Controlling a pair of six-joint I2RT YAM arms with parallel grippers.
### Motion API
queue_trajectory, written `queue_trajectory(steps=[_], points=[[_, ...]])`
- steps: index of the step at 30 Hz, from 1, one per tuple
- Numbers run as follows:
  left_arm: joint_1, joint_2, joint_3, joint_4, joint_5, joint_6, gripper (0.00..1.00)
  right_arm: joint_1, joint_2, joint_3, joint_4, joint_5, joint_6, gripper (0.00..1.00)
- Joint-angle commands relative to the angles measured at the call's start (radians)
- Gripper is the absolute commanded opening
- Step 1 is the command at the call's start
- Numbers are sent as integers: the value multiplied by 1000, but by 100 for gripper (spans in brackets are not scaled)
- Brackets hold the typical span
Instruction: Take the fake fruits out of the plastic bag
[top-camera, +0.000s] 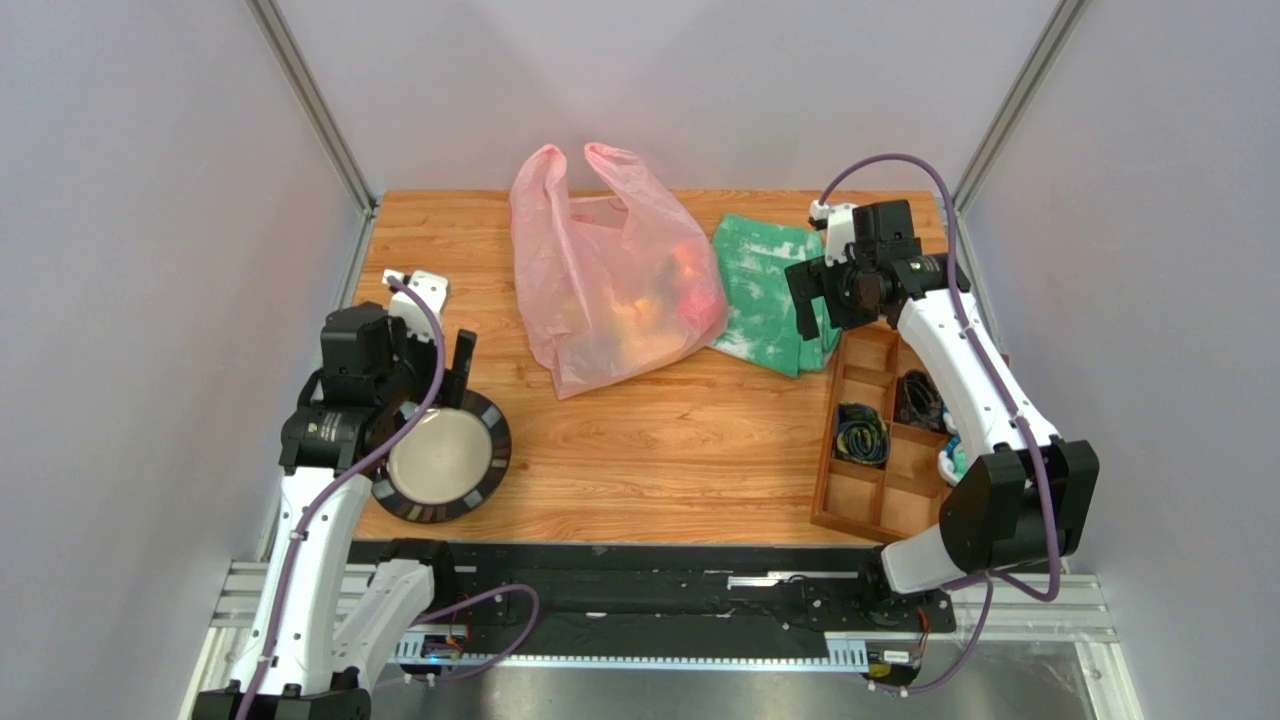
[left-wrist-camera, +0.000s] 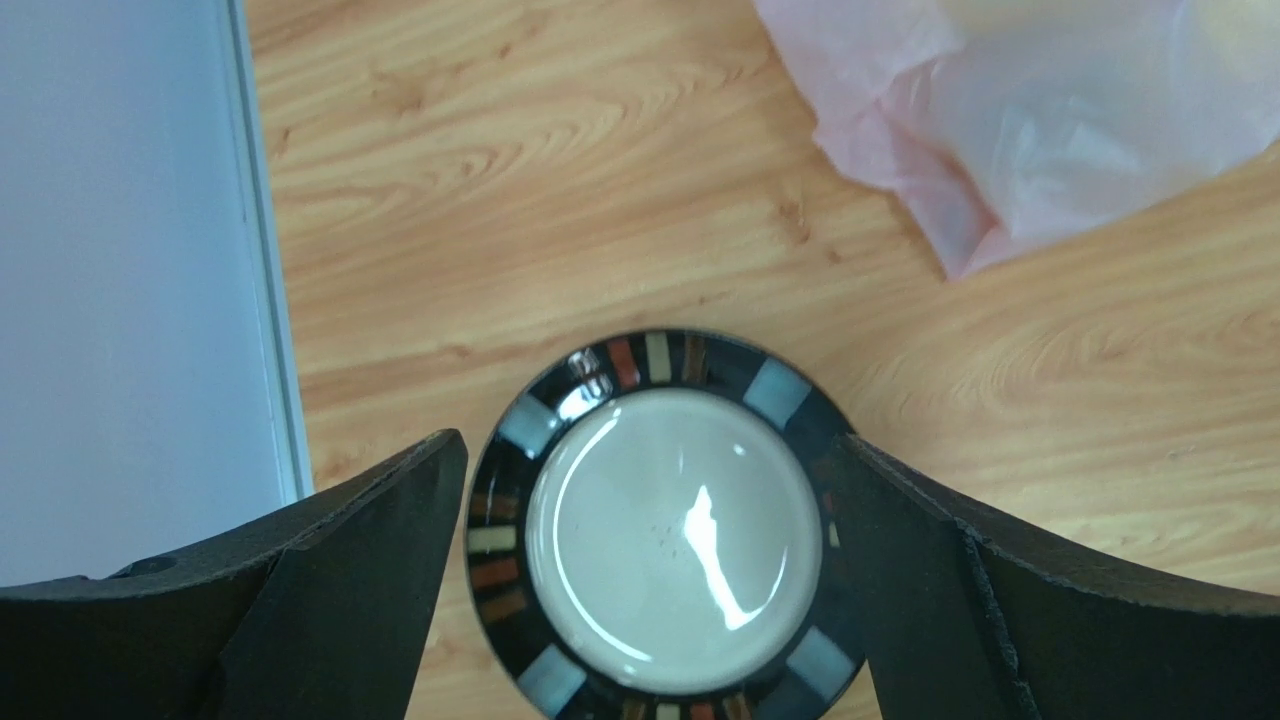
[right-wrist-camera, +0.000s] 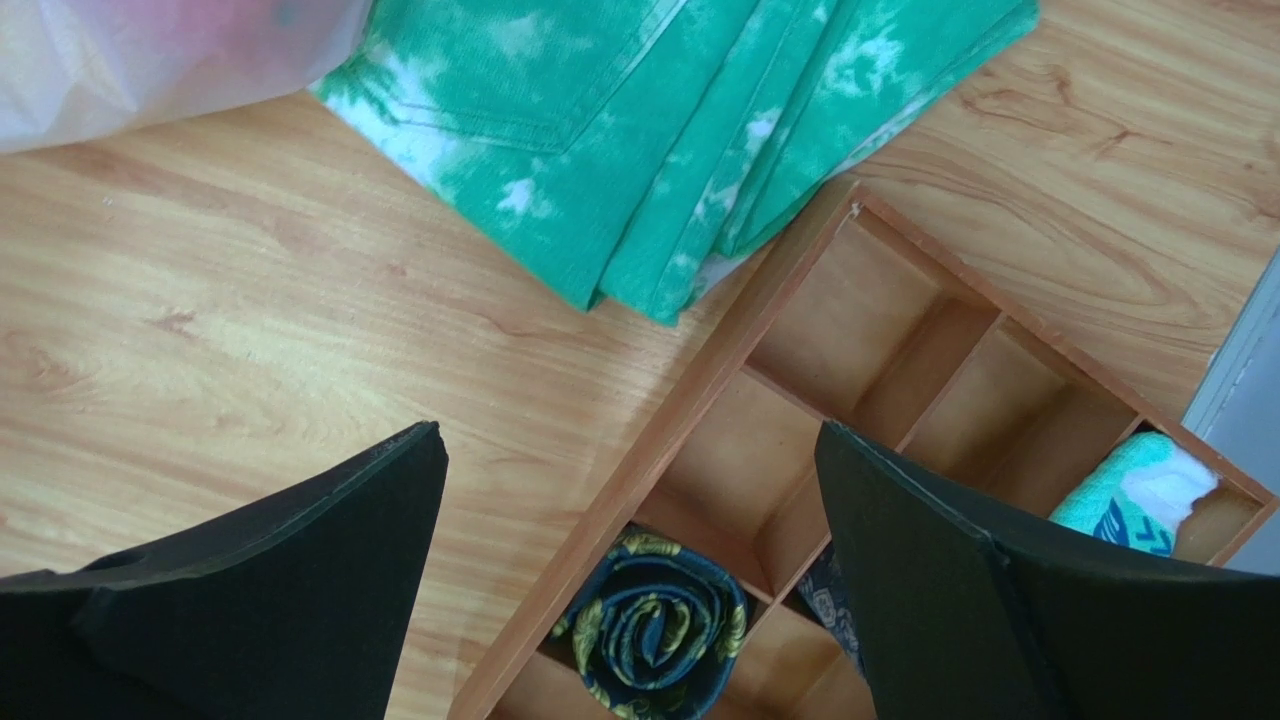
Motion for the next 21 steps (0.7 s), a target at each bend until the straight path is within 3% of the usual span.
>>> queue_trajectory(steps=[1, 5, 14, 21], points=[[22, -13, 1, -97, -55, 80, 99, 9, -68, 39, -20, -62, -55, 100], [34, 68, 44, -143, -215, 100, 99, 14, -85, 75, -64, -139, -110, 100], [333, 248, 81, -158, -240, 169, 97, 32, -48, 148, -107, -237, -110, 100], [434, 407, -5, -60, -318, 122, 97, 85, -22, 199, -118, -257, -122, 100]])
